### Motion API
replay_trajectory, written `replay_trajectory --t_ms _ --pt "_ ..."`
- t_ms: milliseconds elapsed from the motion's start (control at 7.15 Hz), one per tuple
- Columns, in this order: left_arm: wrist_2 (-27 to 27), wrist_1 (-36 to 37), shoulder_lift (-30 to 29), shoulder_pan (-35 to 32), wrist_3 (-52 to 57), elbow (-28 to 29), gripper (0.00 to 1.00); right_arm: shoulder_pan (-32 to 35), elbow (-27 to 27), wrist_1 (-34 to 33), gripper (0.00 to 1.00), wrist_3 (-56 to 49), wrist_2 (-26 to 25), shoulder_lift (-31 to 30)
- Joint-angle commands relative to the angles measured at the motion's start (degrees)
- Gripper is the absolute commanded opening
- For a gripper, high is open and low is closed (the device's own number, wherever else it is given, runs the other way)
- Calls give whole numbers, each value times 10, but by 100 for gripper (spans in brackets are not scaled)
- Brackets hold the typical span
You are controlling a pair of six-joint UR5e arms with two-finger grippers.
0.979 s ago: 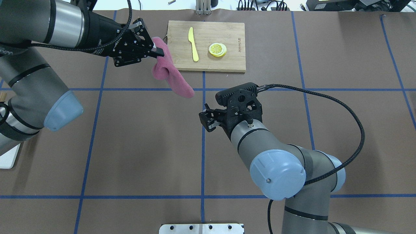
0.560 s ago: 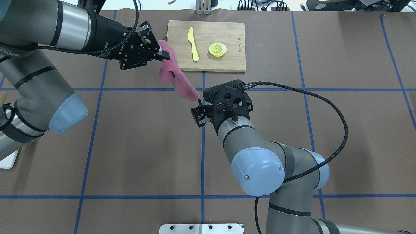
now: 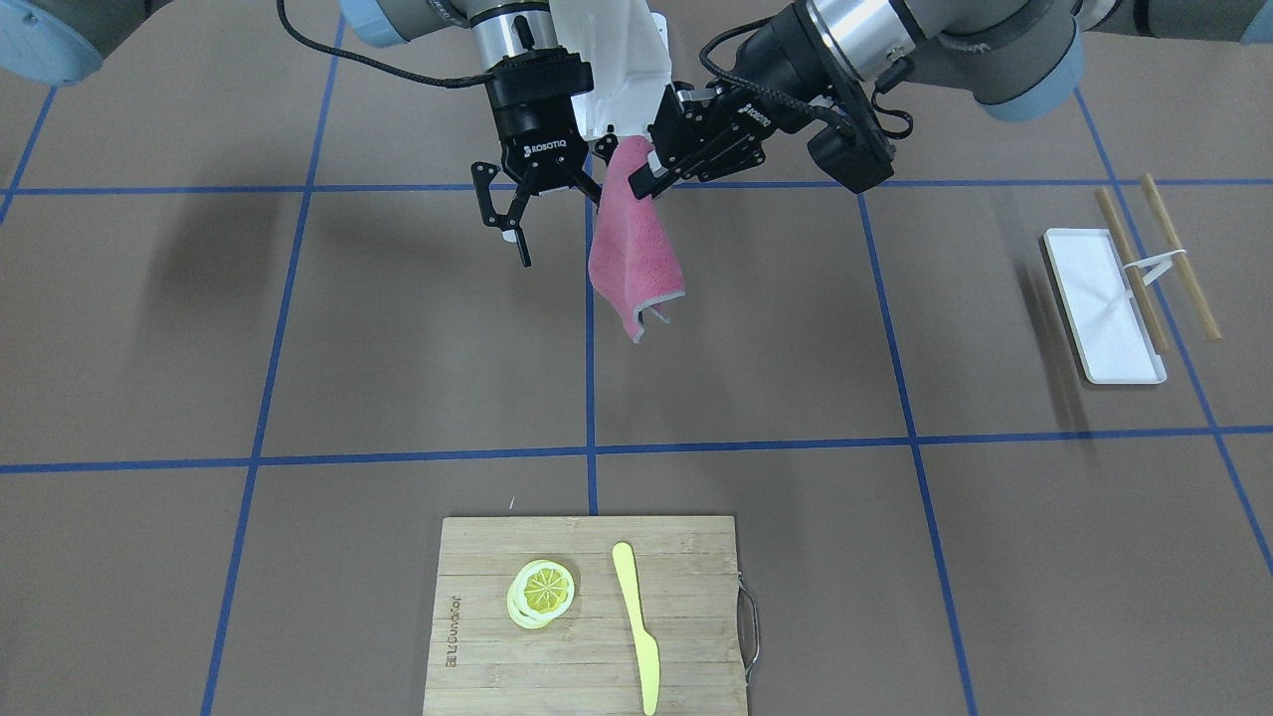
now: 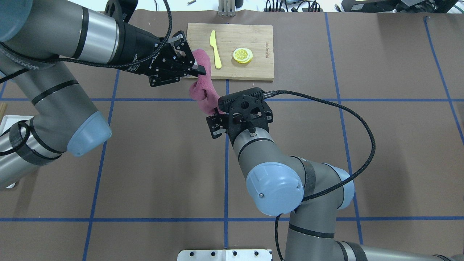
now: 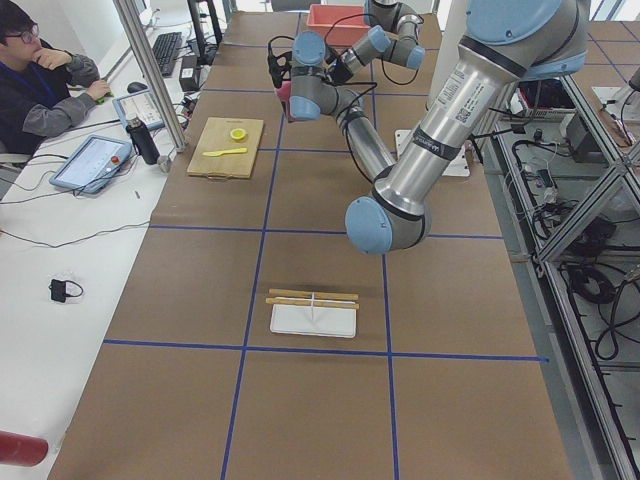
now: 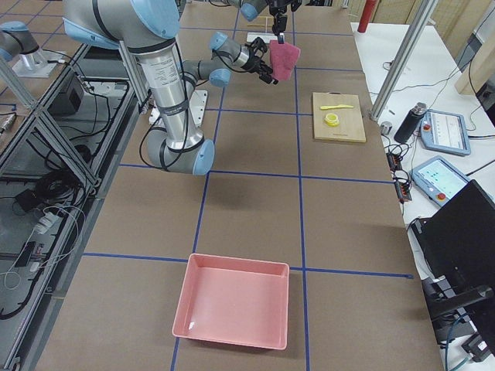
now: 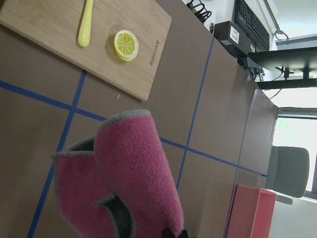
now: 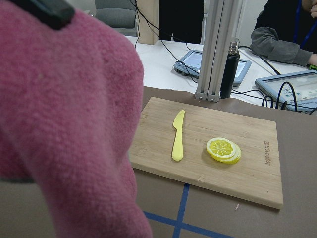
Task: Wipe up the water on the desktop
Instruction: 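Grasp the lower end of the pink cloth with the right gripper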
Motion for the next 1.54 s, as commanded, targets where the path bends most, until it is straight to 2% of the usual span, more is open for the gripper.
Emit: replay_trajectory --t_ms 0,140,560,700,1119,1259,1399 --pt "0 0 -3 1 -1 0 0 0 0 0 87 1 0 0" --pt "1 0 -6 1 0 3 0 0 0 0 98 1 0 1" --pt "10 0 -13 1 0 7 0 0 0 0 99 7 1 1" --pt "31 0 -14 1 0 8 0 -2 1 1 99 10 1 1" --pt "41 -1 -22 1 9 34 0 -7 1 1 99 17 1 1" --pt "40 0 -29 2 3 32 0 -7 0 0 97 22 1 1" --pt "38 0 -30 2 0 29 0 -7 0 0 91 22 1 1"
